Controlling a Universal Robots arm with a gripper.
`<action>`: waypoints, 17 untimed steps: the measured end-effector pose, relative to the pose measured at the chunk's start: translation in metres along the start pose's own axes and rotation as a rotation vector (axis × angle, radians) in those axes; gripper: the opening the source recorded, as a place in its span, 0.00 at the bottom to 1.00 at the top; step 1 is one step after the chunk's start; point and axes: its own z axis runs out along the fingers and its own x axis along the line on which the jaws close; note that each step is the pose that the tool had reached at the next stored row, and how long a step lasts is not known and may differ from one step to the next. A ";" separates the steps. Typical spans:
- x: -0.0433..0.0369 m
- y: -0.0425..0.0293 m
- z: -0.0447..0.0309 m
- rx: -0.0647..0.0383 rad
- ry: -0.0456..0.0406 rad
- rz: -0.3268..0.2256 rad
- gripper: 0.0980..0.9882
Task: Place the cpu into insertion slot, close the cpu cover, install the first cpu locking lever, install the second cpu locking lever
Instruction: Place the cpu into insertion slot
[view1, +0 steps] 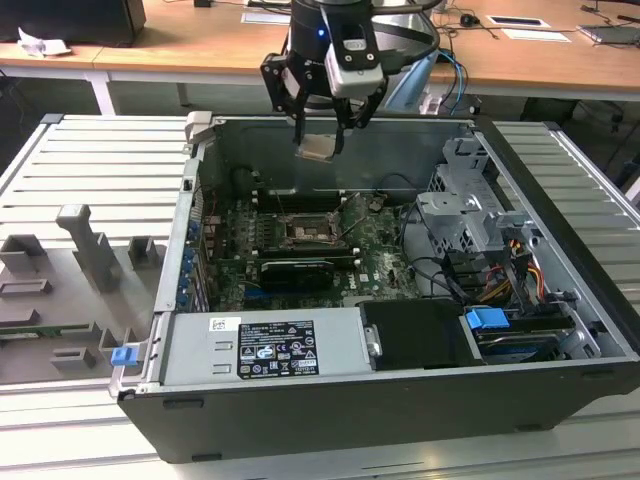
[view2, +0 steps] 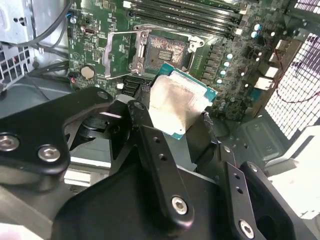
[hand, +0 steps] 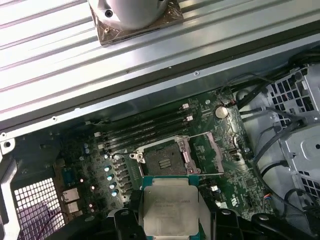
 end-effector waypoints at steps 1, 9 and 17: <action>0.0000 0.0000 0.0001 0.000 -0.0013 0.015 0.49; 0.0000 -0.0001 0.0010 -0.002 -0.0099 0.110 0.49; -0.0001 -0.0002 0.0023 -0.005 -0.0220 0.245 0.49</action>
